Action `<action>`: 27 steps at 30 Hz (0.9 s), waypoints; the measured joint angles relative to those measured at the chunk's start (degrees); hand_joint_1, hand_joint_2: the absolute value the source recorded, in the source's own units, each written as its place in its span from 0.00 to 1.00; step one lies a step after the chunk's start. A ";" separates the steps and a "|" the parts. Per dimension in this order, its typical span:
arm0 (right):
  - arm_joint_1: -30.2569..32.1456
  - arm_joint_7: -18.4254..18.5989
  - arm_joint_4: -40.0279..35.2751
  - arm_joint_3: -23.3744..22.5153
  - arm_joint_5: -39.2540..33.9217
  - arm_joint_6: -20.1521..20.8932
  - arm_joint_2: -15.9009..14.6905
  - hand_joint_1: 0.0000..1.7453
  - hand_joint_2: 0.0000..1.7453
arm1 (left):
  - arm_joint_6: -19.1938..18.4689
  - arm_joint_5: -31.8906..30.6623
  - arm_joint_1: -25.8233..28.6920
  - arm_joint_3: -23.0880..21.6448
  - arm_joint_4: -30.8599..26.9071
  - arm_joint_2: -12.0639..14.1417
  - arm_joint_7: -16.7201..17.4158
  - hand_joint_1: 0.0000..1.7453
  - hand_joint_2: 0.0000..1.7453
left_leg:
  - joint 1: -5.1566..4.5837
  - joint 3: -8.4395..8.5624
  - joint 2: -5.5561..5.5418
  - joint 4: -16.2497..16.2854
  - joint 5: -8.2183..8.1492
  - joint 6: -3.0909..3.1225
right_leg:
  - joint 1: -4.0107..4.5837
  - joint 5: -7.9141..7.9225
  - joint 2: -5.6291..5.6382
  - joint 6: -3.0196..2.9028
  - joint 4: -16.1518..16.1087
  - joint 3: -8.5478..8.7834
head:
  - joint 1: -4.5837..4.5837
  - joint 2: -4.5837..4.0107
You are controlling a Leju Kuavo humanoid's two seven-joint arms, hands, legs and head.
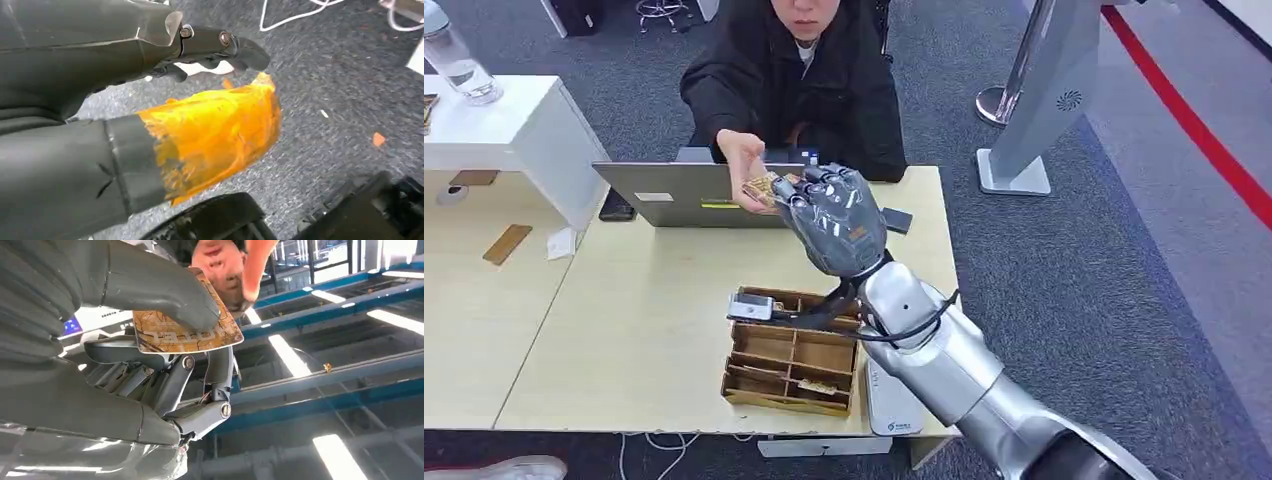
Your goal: Pass the card to the sensor for recognition and then transmit it.
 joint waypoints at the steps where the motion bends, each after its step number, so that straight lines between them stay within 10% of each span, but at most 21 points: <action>1: -0.27 0.04 0.35 -0.02 0.06 0.02 0.13 1.00 1.00 | -0.11 0.00 -0.09 -0.50 0.02 -0.15 -0.04 0.00 0.00 | 0.05 -0.01 0.02 0.00 0.00 -0.02 | 0.04 0.00 0.01 0.00 0.00 0.00 | 0.00 0.00; 27: -1.21 0.28 2.14 -0.26 0.17 0.50 1.27 1.00 1.00 | -0.50 0.00 -0.62 -3.28 0.02 -0.55 -0.04 0.00 0.00 | 0.08 -0.02 0.06 -0.01 0.00 -0.03 | 0.06 -0.01 0.04 0.00 0.00 -0.02 | 0.00 0.00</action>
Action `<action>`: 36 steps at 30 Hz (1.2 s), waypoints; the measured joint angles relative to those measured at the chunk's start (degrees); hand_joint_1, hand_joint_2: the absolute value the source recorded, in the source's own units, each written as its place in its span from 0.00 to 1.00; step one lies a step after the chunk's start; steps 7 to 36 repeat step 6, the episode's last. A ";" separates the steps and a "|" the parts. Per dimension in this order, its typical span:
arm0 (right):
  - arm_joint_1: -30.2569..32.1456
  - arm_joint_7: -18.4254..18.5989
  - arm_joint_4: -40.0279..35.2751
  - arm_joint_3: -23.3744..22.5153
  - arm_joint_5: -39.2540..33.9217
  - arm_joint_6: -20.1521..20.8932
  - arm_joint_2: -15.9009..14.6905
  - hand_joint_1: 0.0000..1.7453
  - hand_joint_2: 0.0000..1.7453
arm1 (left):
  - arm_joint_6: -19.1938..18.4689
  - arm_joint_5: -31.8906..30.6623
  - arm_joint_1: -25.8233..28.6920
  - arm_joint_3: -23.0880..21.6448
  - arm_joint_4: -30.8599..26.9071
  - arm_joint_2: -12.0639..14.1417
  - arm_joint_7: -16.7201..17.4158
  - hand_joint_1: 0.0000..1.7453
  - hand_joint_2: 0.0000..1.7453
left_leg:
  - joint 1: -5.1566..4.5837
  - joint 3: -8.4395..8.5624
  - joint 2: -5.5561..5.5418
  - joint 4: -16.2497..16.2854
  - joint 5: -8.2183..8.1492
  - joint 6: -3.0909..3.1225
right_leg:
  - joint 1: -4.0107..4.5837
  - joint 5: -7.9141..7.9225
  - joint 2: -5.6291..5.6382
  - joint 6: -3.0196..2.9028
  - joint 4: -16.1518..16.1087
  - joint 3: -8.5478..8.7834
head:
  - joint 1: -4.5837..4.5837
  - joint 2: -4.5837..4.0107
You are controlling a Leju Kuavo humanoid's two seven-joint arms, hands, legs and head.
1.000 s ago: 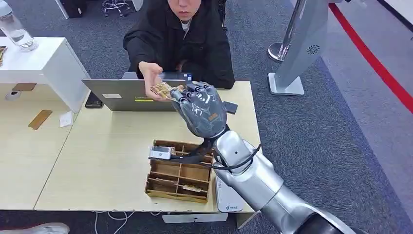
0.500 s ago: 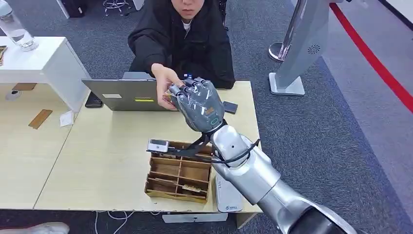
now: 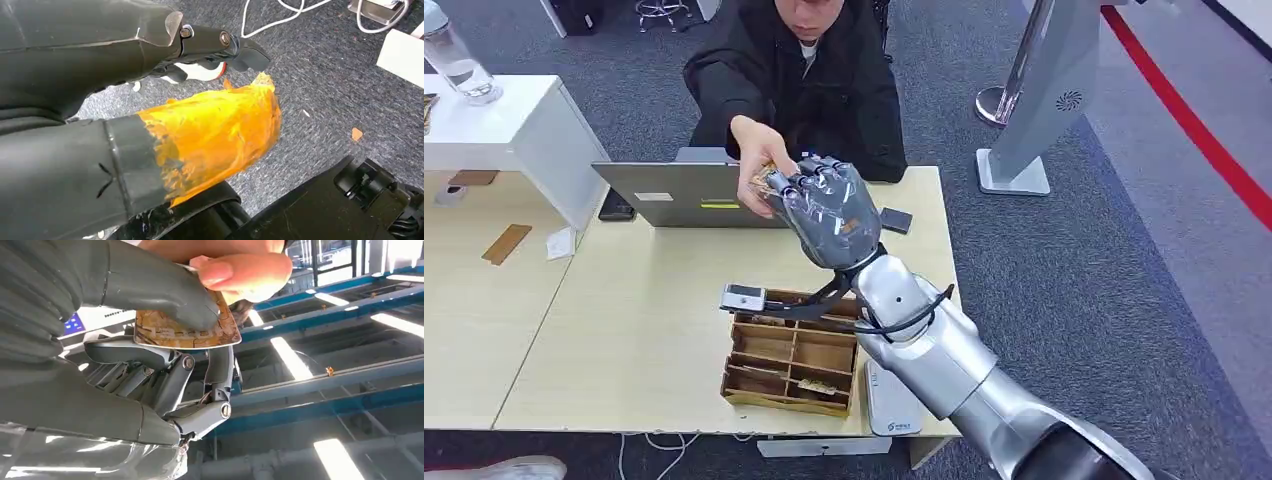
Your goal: Pass the card to the sensor for recognition and then transmit it.
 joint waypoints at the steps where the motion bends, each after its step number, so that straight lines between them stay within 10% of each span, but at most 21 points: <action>1: 0.00 -0.02 -0.02 0.00 -0.09 0.02 0.02 1.00 1.00 | 0.00 0.00 0.00 0.00 0.00 -0.02 0.00 0.00 0.00 | 0.00 0.00 0.00 0.00 0.00 0.00 | 0.00 0.00 0.00 0.00 0.00 0.00 | 0.02 0.00; 2: 0.01 -0.18 -0.07 0.00 -0.31 0.11 0.02 1.00 1.00 | -0.02 0.00 0.00 0.00 0.00 -0.02 0.00 0.00 0.00 | 0.00 0.00 0.00 0.00 0.00 0.00 | 0.00 0.00 0.00 0.00 0.00 0.00 | 0.00 0.00; 3: 0.01 -0.46 -0.24 0.04 -0.64 0.31 0.02 0.27 1.00 | -0.02 0.00 0.00 0.00 0.00 -0.02 0.00 0.00 0.00 | 0.00 0.00 0.00 0.00 0.00 0.00 | 0.00 0.00 0.00 0.00 0.00 0.00 | 0.02 0.00; 4: 0.02 -0.61 -0.41 0.15 -0.74 0.46 0.02 0.00 1.00 | -0.04 0.00 0.00 -0.02 0.00 0.00 0.00 0.00 0.00 | 0.00 0.00 0.00 0.00 0.00 0.00 | 0.00 0.00 0.00 0.00 0.00 0.00 | 0.00 0.00; 36: 0.02 -0.79 -0.74 0.39 -1.33 1.09 0.02 0.00 1.00 | -0.18 0.04 0.00 -0.11 0.00 0.00 0.00 0.00 0.00 | 0.00 0.00 0.01 0.00 0.00 0.00 | 0.00 0.00 0.00 0.00 0.00 0.00 | 0.00 0.00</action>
